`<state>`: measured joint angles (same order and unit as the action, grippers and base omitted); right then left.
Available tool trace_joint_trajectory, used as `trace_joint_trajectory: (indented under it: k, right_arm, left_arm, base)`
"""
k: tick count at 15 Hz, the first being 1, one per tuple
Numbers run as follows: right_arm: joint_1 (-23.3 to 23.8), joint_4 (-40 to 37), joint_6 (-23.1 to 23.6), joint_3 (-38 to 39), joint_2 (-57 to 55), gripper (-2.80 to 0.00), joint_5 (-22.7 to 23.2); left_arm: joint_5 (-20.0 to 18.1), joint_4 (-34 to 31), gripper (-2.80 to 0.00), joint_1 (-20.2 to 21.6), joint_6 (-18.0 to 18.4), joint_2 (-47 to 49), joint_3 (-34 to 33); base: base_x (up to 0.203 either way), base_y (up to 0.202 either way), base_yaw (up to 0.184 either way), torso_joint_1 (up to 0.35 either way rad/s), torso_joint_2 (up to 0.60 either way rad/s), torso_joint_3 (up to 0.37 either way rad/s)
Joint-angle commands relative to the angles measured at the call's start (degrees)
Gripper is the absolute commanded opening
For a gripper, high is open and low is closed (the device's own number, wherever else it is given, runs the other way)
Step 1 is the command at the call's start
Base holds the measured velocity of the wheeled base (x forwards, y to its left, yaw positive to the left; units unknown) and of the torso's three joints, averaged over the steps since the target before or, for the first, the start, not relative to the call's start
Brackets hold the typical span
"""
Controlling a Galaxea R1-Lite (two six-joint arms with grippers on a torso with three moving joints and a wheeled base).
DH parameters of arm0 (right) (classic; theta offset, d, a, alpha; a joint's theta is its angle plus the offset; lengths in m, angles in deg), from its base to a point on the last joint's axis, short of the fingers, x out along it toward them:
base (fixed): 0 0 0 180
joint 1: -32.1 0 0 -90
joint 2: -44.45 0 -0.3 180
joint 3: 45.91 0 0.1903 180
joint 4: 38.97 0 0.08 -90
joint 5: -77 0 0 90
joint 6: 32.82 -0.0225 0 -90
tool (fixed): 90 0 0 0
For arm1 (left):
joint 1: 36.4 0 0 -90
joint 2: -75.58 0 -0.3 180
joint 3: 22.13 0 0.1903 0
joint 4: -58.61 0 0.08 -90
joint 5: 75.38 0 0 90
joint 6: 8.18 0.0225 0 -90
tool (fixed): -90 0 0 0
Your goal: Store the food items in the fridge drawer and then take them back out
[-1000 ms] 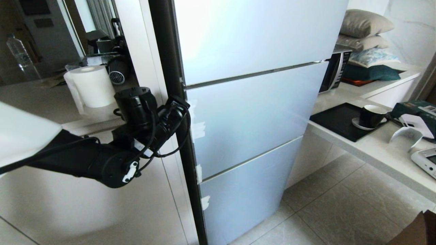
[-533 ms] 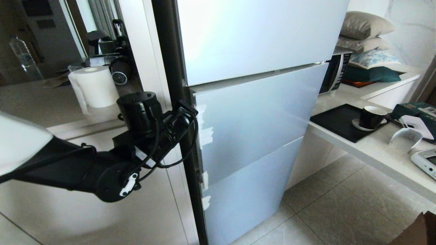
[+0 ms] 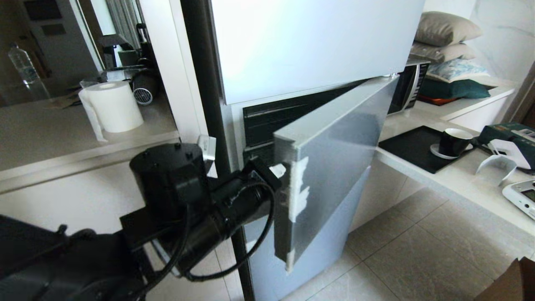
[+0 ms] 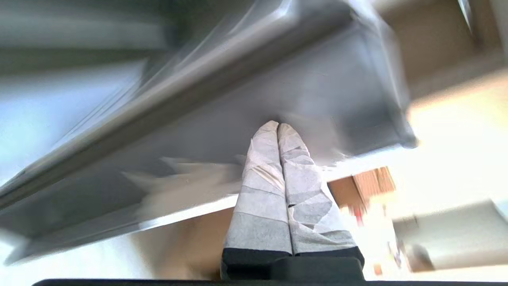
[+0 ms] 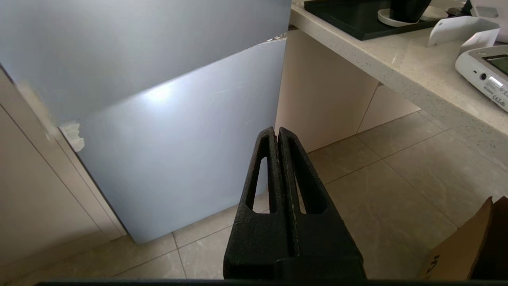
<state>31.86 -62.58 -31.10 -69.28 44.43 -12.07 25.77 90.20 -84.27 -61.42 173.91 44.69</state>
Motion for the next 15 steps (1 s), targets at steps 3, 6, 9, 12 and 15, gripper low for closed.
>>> trace_joint_trajectory:
  k: [3, 6, 9, 12, 15]
  right_arm:
    - [0.05, -0.02, 0.04, 0.00, 0.11, -2.80, 0.03]
    - [0.01, -0.02, 0.04, 0.00, 0.06, -2.80, 0.03]
    - [-0.02, -0.02, 0.04, 0.00, 0.03, -2.80, 0.03]
    - [0.05, -0.02, 0.04, 0.00, 0.11, -2.80, 0.03]
    - [-0.02, -0.02, 0.04, 0.00, 0.11, -2.80, 0.03]
  left_arm:
    - [-4.15, -0.22, -2.80, -3.45, -1.25, -13.42, -10.82]
    - [-4.67, -4.86, -2.80, -2.90, -0.54, -24.48, -13.48]
    - [-4.57, -24.28, -2.80, -2.59, 5.12, -36.45, -5.04]
    - [-3.83, -46.80, -2.80, 0.47, 24.37, -45.41, 4.53]
    - [0.64, -54.97, -2.80, 14.14, 41.54, -48.27, 2.63]
  base:
    - [0.000, 0.000, 0.000, 0.000, 0.00, 0.000]
    - [0.000, 0.000, 0.000, 0.000, 0.00, 0.000]
    - [0.000, 0.000, 0.000, 0.000, 0.00, 0.000]
    - [0.000, 0.000, 0.000, 0.000, 0.00, 0.000]
    - [0.000, 0.000, 0.000, 0.000, 0.00, 0.000]
